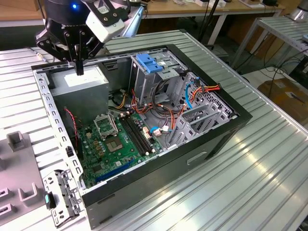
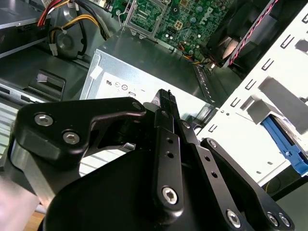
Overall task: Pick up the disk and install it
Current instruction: 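Reach for the disk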
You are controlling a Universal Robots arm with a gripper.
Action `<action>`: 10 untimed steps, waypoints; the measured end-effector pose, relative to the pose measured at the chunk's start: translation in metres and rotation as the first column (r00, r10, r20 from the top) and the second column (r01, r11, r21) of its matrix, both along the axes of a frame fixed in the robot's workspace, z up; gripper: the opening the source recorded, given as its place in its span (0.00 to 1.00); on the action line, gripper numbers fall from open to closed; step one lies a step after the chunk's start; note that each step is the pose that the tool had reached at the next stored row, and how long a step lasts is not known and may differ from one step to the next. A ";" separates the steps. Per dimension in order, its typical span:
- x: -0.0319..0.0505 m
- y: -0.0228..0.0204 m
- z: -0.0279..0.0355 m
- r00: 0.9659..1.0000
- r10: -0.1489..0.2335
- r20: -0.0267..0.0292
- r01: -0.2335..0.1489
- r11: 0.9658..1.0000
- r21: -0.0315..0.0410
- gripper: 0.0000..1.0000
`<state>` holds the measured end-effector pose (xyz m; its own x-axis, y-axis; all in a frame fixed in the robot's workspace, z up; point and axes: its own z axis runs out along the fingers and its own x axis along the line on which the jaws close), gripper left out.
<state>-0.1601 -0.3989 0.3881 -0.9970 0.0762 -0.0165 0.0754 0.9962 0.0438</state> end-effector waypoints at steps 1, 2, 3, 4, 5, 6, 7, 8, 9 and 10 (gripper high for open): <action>-0.0007 0.0000 -0.0001 1.000 0.000 0.000 0.000 1.000 0.000 0.11; -0.0011 0.0000 -0.0001 1.000 0.000 0.000 0.000 1.000 0.000 0.11; -0.0016 0.0000 -0.0002 1.000 0.000 0.000 0.000 1.000 0.000 0.11; -0.0021 0.0000 -0.0002 1.000 0.000 -0.001 0.000 1.000 0.000 0.11; -0.0025 0.0000 -0.0003 1.000 0.000 -0.001 0.000 1.000 0.000 0.11; -0.0029 0.0000 -0.0004 1.000 0.000 -0.001 0.000 1.000 0.000 0.11; -0.0033 0.0000 -0.0004 1.000 0.000 -0.001 0.000 1.000 0.000 0.11; -0.0037 0.0000 -0.0004 1.000 0.000 -0.001 0.000 1.000 0.000 0.11; -0.0041 0.0000 -0.0005 1.000 0.000 -0.001 0.000 1.000 0.000 0.11; -0.0046 0.0000 -0.0005 1.000 0.000 -0.001 0.000 1.000 0.000 0.11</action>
